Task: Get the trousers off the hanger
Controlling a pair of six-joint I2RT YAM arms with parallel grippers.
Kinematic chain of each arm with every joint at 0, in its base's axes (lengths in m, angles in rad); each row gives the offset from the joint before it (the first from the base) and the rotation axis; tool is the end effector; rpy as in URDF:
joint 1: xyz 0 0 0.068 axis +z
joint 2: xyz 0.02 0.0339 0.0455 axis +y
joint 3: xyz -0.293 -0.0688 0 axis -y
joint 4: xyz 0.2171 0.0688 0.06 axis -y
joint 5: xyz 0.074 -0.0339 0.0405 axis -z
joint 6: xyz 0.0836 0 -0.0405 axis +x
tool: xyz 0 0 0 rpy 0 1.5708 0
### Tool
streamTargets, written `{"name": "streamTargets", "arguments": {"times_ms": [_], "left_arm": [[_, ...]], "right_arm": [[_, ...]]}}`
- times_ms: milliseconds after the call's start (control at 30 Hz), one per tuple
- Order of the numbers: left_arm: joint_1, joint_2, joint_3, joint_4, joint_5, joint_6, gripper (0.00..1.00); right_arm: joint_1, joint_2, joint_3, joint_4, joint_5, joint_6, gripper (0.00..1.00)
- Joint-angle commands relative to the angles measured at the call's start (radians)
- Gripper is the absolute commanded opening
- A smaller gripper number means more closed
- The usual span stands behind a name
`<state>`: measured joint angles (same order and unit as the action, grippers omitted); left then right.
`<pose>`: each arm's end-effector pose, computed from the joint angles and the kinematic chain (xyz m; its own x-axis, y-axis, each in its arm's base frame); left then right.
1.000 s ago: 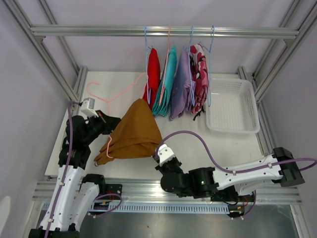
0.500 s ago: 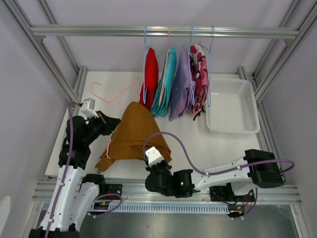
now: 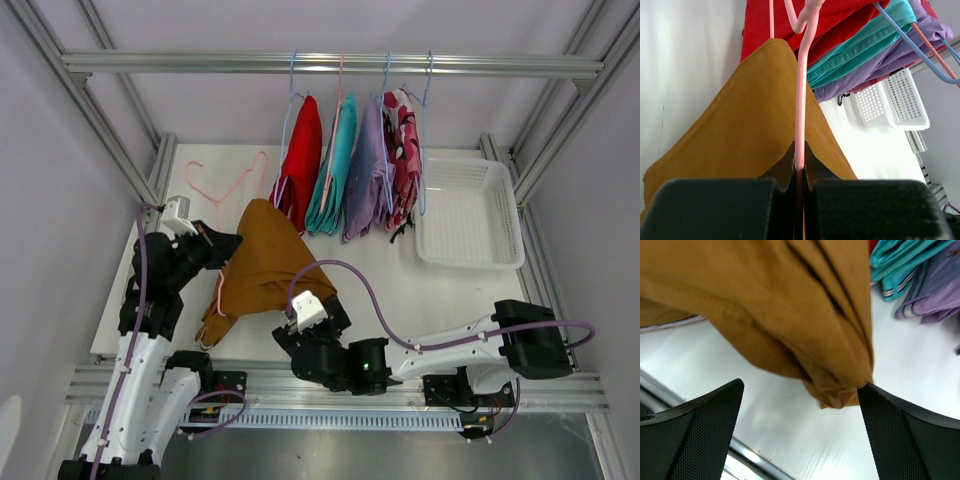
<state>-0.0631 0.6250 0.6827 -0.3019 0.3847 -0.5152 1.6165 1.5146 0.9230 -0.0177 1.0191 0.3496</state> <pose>0.1404 -0.0403 0.3207 -0.4178 -0.4312 -0.7997 0.2482 0.7925 -0.5570 0.0568 0.3167 0.2673 -0.1657 -0.3064 -0.9374 -0.5308 0.8288 -0.1770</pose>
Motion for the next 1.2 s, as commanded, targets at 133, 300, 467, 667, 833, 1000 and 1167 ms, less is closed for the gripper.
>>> {"name": "streamTargets", "arguments": {"times_ms": [133,300,467,667,833,1000,1167], "left_arm": [[0.009,0.001,0.028,0.112,-0.001,-0.008,0.01],[0.009,0.008,0.026,0.113,0.008,-0.011,0.01],[0.009,0.007,0.026,0.115,0.008,-0.008,0.01],[0.009,0.012,0.026,0.116,0.017,-0.006,0.01],[0.008,0.013,0.023,0.122,0.028,-0.008,0.01],[0.008,0.016,0.026,0.126,0.04,-0.003,0.01],[0.005,0.018,0.023,0.127,0.04,-0.003,0.01]], "right_arm": [[0.006,0.016,0.082,0.076,0.179,-0.122,0.99],[-0.038,0.012,0.054,0.162,0.099,-0.248,1.0],[-0.09,-0.01,-0.016,0.232,-0.063,-0.345,0.99],[-0.158,-0.022,-0.087,0.321,-0.189,-0.419,0.99],[-0.176,0.024,-0.092,0.409,-0.197,-0.477,0.99],[-0.178,0.062,-0.066,0.485,-0.209,-0.535,1.0],[-0.193,0.091,-0.047,0.498,-0.22,-0.543,0.93]]}}
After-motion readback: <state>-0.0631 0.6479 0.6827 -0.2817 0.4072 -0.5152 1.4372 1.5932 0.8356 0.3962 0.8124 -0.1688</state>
